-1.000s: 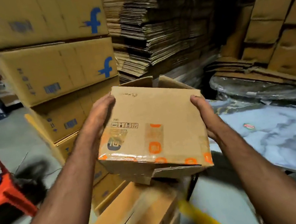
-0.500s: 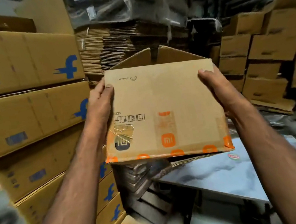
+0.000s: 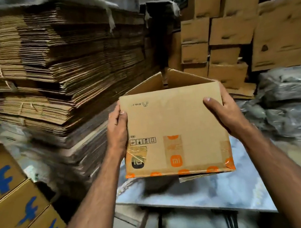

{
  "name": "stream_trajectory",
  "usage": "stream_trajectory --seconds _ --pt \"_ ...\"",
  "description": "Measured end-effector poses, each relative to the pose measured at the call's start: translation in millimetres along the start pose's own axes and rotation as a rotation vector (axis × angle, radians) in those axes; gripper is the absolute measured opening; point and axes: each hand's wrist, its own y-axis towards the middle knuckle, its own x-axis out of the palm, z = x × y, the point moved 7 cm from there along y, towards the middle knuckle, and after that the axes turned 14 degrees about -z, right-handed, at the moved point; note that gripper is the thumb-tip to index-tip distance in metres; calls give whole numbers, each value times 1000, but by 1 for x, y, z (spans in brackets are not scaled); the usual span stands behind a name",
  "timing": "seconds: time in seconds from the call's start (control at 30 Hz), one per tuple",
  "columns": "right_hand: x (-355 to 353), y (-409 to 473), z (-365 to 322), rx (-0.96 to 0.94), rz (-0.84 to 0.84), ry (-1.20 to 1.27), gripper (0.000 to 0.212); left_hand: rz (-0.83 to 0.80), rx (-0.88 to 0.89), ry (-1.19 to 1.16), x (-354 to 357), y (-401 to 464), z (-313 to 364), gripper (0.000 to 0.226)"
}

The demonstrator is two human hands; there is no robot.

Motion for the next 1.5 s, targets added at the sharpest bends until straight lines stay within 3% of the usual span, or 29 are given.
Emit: stream_trajectory --seconds 0.17,0.37,0.63,0.77,0.9,1.0,1.2,1.33,1.37,1.5 --pt "-51 10 58 38 3 -4 47 -34 -69 -8 59 26 -39 43" --pt "-72 26 102 61 -46 -78 73 -114 -129 236 82 57 -54 56" --pt "-85 -9 193 291 -5 -199 61 -407 -287 539 121 39 -140 66" --pt "-76 -41 240 485 31 -308 67 -636 -326 605 125 32 -189 60" --pt "-56 -61 250 498 87 -309 63 -631 -328 624 116 28 -211 57" --pt "-47 -67 256 522 197 -231 63 -595 -268 655 113 30 -198 60" --pt "-30 -99 274 629 511 76 44 -670 36 821 142 36 -158 54" --pt "-20 -118 289 765 597 313 29 -767 202 915 182 29 -138 61" --pt "-21 -122 294 804 594 352 29 -806 215 956 193 29 -136 64" --pt "-24 -128 315 930 552 478 64 -994 176 1210 228 39 -149 75"
